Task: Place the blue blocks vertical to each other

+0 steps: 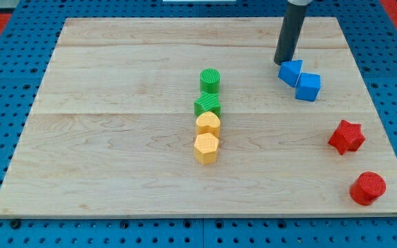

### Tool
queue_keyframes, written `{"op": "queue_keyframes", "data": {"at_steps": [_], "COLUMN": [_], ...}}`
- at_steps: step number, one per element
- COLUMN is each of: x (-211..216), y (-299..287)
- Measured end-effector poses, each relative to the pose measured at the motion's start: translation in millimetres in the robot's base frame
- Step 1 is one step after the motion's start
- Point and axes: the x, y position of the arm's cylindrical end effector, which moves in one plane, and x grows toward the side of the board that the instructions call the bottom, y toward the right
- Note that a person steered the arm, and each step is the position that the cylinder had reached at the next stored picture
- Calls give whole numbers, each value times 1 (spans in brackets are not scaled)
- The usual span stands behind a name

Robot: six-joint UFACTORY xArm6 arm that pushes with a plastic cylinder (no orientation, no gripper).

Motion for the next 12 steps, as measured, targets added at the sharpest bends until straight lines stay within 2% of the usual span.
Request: {"op": "queue_keyframes", "data": {"at_steps": [1,2,3,4,5,6,11,12], "x": [-4,-26,-8,26,38,40,66,88], "y": [27,84,103,78,36,20,73,73]}}
